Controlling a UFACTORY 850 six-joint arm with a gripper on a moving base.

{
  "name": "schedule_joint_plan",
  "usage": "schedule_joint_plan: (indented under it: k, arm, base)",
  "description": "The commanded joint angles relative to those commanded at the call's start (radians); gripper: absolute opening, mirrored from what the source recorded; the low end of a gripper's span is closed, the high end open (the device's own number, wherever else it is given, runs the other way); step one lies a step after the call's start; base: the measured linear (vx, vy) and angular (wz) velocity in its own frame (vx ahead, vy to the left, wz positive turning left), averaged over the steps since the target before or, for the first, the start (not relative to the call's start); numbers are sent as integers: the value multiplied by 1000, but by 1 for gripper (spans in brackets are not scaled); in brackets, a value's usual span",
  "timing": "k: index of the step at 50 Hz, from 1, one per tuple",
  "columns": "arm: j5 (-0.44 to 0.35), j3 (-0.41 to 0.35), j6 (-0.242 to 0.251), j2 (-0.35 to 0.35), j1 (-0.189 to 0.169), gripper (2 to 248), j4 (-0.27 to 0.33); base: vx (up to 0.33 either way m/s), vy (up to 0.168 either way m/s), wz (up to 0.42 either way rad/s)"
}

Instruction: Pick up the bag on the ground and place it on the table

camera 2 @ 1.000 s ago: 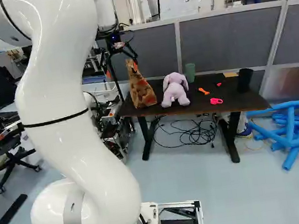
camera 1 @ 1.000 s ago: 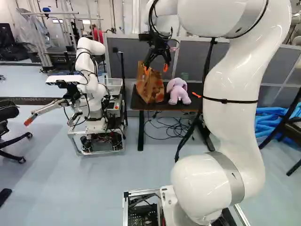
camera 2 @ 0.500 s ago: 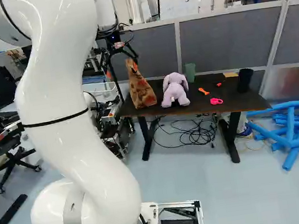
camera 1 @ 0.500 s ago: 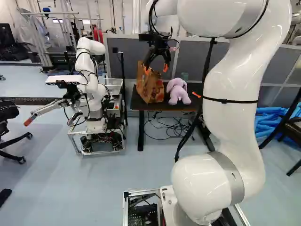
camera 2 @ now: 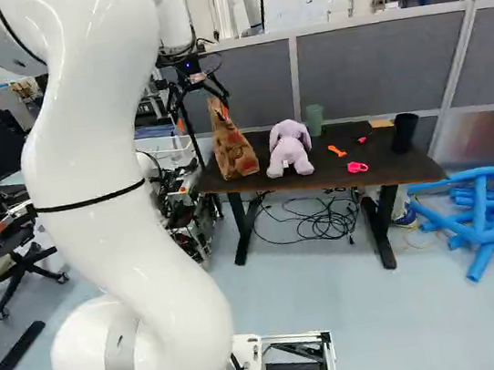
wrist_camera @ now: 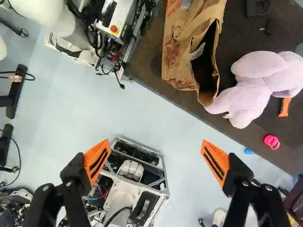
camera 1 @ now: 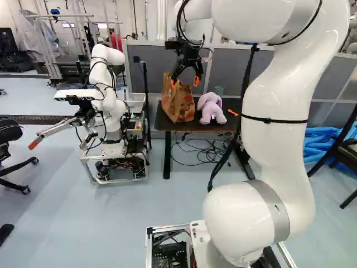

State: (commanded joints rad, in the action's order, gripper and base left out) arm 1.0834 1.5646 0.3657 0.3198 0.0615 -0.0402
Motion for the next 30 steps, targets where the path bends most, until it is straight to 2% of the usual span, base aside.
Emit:
schedule_joint_plan:
  k: [30]
  arm:
    - [-165, -125, -31, -51, -5, 247, 3]
  base:
    - [0, 0, 0]
